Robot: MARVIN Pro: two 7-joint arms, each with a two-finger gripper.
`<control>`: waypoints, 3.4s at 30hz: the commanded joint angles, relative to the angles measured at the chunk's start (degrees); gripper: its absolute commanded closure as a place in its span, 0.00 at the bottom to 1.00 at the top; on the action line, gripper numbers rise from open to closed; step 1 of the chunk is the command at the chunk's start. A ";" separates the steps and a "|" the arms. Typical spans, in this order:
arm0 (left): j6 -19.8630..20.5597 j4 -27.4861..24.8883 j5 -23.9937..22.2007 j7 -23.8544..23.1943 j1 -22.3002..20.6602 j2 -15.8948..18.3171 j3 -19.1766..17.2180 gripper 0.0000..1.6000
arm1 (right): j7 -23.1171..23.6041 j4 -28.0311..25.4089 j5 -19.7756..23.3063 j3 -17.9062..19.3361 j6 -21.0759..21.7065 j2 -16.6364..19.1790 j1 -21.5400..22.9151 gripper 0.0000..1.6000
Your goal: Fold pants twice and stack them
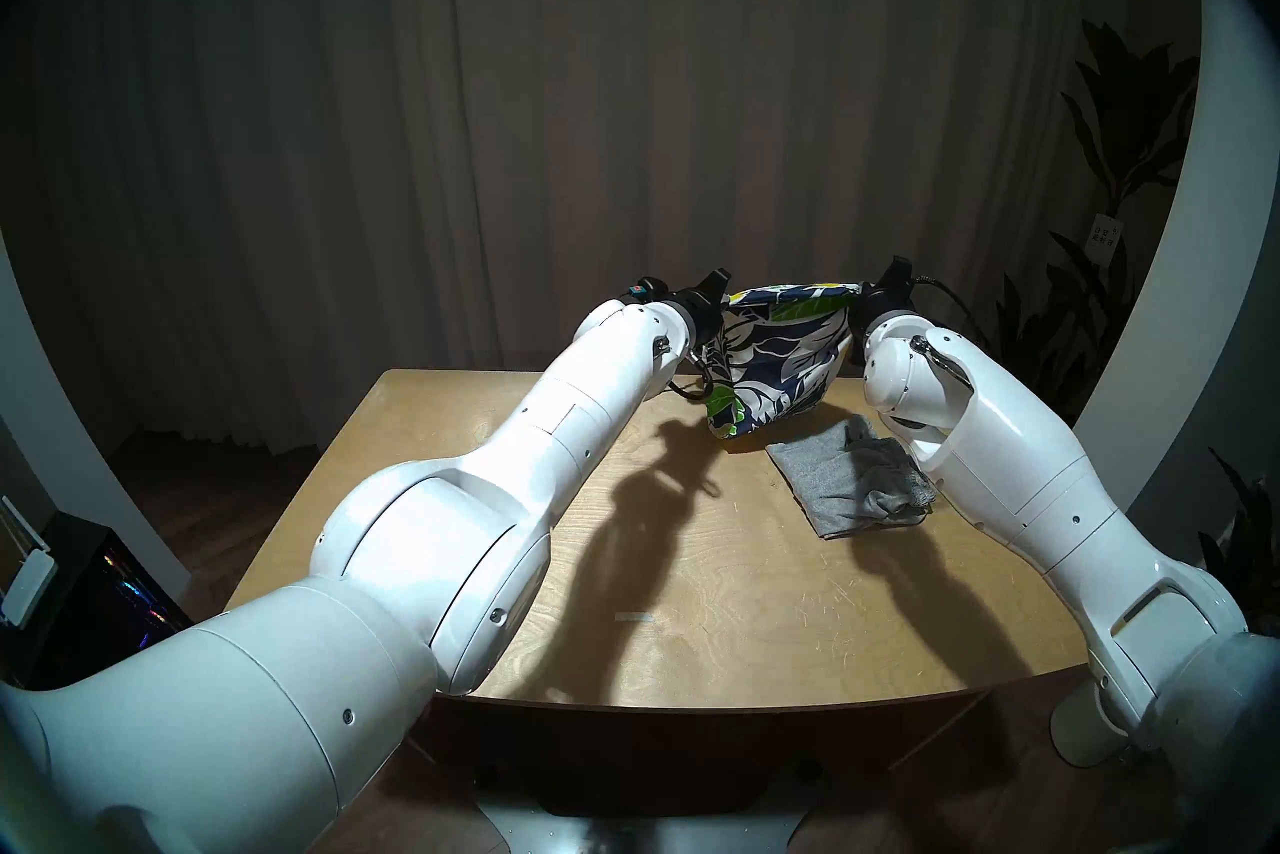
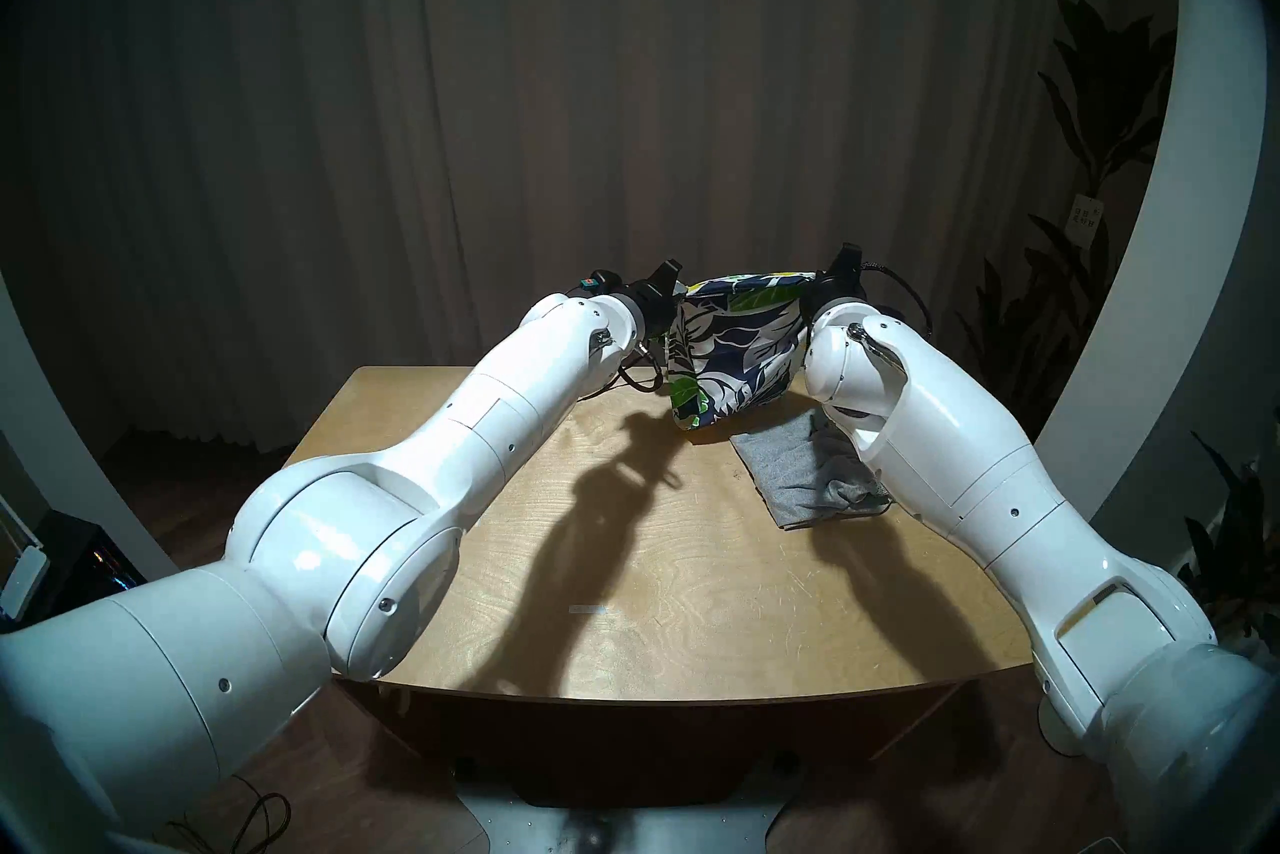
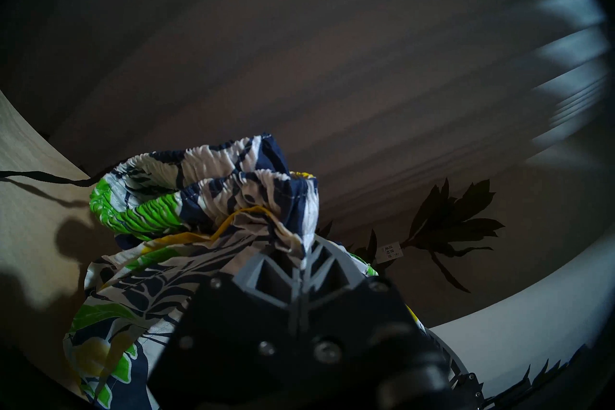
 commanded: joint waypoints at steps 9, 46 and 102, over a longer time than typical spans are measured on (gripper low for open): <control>-3.88 3.21 1.09 -8.41 -1.47 -3.74 0.88 1.00 | 1.47 -7.02 2.08 9.45 0.96 10.11 -9.46 1.00; 4.53 -17.35 3.86 -13.68 19.98 0.18 7.45 1.00 | 3.28 -22.15 10.50 19.65 -1.99 25.62 -38.60 1.00; 2.59 -57.30 6.46 16.38 45.72 10.60 10.90 0.00 | 15.69 -36.40 17.56 37.68 0.38 28.74 -80.45 0.00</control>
